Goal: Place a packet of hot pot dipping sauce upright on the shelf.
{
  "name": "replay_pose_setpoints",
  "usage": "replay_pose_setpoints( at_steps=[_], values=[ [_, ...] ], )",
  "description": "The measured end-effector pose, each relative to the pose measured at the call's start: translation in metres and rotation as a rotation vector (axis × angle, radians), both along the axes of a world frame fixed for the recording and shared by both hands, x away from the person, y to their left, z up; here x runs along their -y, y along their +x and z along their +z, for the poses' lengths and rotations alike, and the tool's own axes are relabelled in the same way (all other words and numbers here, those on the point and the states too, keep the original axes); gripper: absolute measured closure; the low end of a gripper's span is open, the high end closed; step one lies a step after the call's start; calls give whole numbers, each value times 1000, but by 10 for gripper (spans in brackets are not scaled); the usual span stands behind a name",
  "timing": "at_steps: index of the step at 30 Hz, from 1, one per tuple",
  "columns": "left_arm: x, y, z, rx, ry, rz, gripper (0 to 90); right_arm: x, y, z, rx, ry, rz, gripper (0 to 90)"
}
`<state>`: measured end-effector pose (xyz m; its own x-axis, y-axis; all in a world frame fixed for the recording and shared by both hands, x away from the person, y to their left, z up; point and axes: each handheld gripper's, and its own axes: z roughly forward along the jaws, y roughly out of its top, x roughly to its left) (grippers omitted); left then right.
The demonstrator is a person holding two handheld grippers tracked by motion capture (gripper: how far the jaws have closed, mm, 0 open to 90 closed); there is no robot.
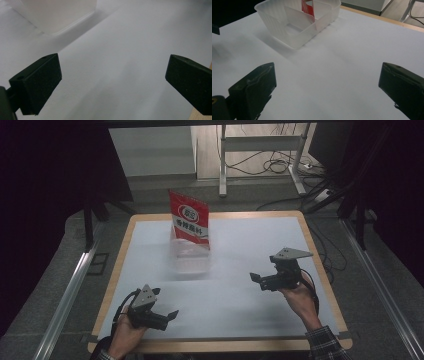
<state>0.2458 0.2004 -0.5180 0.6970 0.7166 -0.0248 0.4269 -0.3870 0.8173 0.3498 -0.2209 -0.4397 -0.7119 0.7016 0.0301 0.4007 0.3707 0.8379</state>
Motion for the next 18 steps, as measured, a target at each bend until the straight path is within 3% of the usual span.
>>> replay_pose_setpoints(
  at_steps=[13,18],
  values=[
    [0,0,0,-2,5,5,4,18,-16,-8,14,-41,-46,16],
    [0,0,0,-1,9,6,4,26,-22,-10,28,-35,-53,17]
  ],
)
